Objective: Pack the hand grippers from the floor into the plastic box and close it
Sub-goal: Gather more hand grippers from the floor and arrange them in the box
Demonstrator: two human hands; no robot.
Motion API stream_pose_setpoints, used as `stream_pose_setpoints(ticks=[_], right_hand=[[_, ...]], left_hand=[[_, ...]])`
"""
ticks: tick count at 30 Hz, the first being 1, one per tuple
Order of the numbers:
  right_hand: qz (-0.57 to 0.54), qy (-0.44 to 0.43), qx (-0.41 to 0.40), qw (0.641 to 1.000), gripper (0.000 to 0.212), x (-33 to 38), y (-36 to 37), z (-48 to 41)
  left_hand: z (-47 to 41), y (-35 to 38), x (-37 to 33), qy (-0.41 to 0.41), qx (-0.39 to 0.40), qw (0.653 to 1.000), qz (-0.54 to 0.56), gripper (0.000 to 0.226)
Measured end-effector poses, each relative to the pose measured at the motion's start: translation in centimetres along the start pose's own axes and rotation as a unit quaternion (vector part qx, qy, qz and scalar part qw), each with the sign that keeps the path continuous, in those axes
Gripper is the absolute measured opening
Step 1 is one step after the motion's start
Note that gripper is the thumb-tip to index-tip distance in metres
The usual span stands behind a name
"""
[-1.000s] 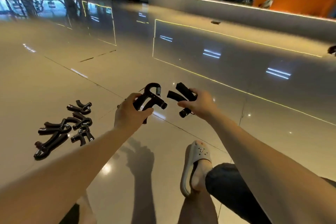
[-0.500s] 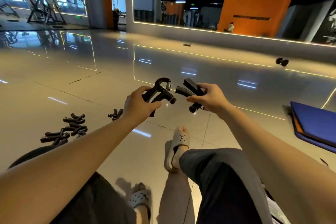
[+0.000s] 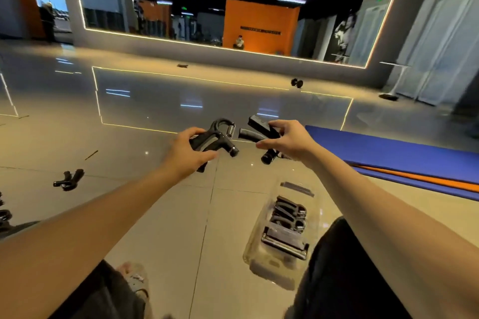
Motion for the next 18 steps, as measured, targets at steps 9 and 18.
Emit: stream_pose_setpoints(ticks=[9, 18], right_hand=[[0.031, 0.092, -0.037, 0.995, 0.076, -10.9, -7.9, 4.5], [0.032, 0.135, 0.004, 0.990, 0.072, -20.0, -8.2, 2.4]], left_hand=[[-0.5, 11.1, -4.3, 0.032, 0.121, 0.992, -0.024, 0.066], [-3.5, 20.3, -2.8, 0.006, 0.166, 0.985, -0.043, 0.062]])
Point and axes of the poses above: each hand's wrist, its own z-axis away from the middle knuckle, its own y-axis out of the palm, x = y × z, the point moved 7 cm from there along -z, towards the middle knuckle, and after that the axes turned 1 degree about -x, right-handed, at the moved point
